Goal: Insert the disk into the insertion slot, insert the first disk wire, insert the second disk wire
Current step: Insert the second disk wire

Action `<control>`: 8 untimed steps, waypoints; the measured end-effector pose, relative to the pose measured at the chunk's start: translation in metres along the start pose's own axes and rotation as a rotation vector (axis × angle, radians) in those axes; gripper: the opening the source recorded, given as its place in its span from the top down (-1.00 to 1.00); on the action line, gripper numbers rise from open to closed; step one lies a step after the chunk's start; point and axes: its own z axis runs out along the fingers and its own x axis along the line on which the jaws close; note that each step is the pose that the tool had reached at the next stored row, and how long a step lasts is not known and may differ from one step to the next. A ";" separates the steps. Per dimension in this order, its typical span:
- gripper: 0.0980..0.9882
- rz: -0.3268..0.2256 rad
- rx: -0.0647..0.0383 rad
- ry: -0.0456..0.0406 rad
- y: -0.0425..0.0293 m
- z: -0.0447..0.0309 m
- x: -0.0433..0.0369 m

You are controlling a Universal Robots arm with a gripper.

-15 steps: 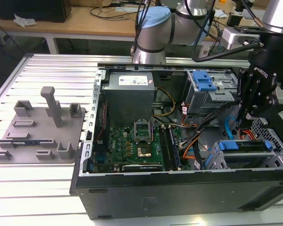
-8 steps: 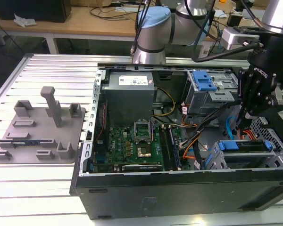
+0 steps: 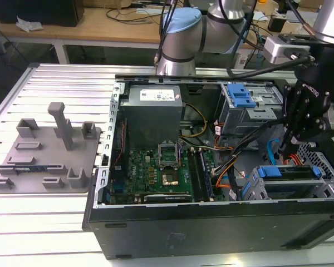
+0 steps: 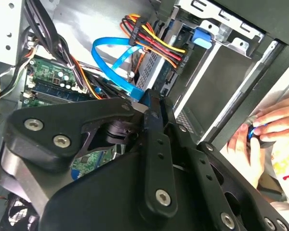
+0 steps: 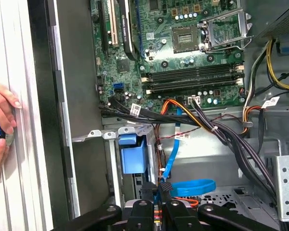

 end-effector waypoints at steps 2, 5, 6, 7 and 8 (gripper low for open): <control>0.86 -0.001 -0.002 -0.0276 -0.0003 0.0004 0.0027; 0.86 -0.004 -0.005 -0.0636 -0.0007 0.0011 0.0063; 0.86 -0.005 -0.005 -0.0689 -0.0007 0.0013 0.0071; 0.86 -0.008 -0.006 -0.0786 -0.0008 0.0015 0.0081; 0.86 -0.012 -0.006 -0.0860 -0.0009 0.0016 0.0086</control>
